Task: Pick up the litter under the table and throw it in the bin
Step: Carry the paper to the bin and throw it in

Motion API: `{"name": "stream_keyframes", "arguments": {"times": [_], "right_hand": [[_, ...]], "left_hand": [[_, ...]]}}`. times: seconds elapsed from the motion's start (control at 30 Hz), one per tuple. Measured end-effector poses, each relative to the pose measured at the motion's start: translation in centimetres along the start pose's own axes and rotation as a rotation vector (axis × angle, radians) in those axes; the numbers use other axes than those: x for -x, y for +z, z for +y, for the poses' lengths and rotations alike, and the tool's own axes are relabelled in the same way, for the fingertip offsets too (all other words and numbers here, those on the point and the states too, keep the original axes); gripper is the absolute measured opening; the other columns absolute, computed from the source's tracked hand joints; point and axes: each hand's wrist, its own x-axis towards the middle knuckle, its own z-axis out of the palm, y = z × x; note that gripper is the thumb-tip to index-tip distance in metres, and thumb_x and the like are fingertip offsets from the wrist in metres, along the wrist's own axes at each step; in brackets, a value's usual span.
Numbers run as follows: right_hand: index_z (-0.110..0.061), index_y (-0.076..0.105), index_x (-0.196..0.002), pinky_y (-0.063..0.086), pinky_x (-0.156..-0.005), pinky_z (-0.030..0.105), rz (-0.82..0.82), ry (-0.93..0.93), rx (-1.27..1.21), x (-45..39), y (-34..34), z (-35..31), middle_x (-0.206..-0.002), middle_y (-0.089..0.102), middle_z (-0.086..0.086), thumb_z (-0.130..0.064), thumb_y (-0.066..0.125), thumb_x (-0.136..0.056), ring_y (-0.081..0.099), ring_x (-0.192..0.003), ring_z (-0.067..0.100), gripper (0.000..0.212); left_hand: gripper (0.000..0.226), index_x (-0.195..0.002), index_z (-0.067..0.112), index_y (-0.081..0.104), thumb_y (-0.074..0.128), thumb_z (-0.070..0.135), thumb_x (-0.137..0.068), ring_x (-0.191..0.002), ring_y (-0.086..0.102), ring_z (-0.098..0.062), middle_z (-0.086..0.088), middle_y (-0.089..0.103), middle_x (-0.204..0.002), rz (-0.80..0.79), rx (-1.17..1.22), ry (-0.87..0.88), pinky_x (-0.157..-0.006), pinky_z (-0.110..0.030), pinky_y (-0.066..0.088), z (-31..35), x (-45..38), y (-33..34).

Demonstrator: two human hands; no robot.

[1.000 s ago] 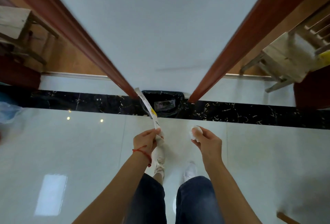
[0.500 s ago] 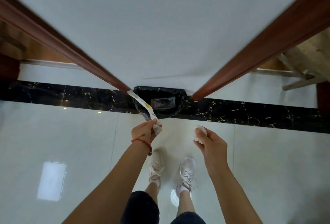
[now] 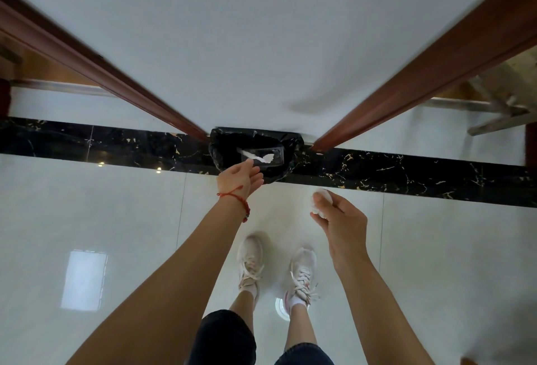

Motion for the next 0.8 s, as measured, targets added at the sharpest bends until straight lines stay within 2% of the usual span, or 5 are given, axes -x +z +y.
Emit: {"name": "stream_keyframes", "arguments": {"times": [0.23,0.4,0.63,0.7,0.8], "right_hand": [[-0.013,0.068,-0.084,0.056,-0.063,0.018,0.004,-0.080,0.217,-0.8,1.7,0.7,-0.071,0.064,-0.002,-0.007,0.067,-0.080,0.059,-0.065,0.012,0.007],[-0.021,0.068,-0.079,0.057,-0.079,0.040,-0.010,-0.125,0.361,-2.2,4.7,1.1,-0.074,0.067,-0.002,-0.015,0.069,-0.077,0.064,-0.078,0.020,0.007],[-0.012,0.066,-0.063,0.051,-0.088,0.053,0.000,-0.082,0.290,-4.4,9.8,0.2,-0.085,0.068,0.024,-0.016,0.068,-0.078,0.065,-0.079,0.030,0.015],[0.012,0.059,-0.080,0.047,-0.091,0.057,0.024,-0.082,0.268,-5.0,10.7,-0.1,-0.103,0.061,0.035,-0.016,0.068,-0.078,0.060,-0.098,0.044,0.030],[0.019,0.053,-0.096,0.046,-0.094,0.055,0.032,-0.096,0.320,-5.4,10.9,-0.1,-0.109,0.060,0.033,-0.018,0.069,-0.078,0.056,-0.105,0.044,0.045]], "left_hand": [[0.032,-0.117,0.007,0.058,0.053,0.023,-0.089,-0.106,0.055,-0.019,-0.008,0.063,-0.114,0.003,-0.736,0.485,-0.093,-0.028,0.042,-0.3,1.0,-3.2],[0.040,-0.126,0.010,0.050,0.051,0.026,-0.090,-0.127,0.042,-0.025,-0.012,0.051,-0.134,-0.043,-1.086,0.708,-0.105,-0.038,0.033,-0.8,0.8,-6.2],[0.044,-0.130,0.007,0.045,0.051,0.025,-0.090,-0.130,0.039,-0.028,-0.013,0.046,-0.138,-0.008,-1.171,0.775,-0.106,-0.039,0.032,0.0,0.9,-8.8],[0.044,-0.129,0.006,0.046,0.052,0.024,-0.090,-0.129,0.040,-0.029,-0.014,0.048,-0.137,0.001,-1.165,0.782,-0.106,-0.039,0.032,0.2,0.7,-9.4],[0.043,-0.129,0.006,0.047,0.053,0.023,-0.090,-0.128,0.041,-0.030,-0.014,0.049,-0.136,0.016,-1.164,0.775,-0.105,-0.039,0.034,0.4,0.7,-9.9]]}}
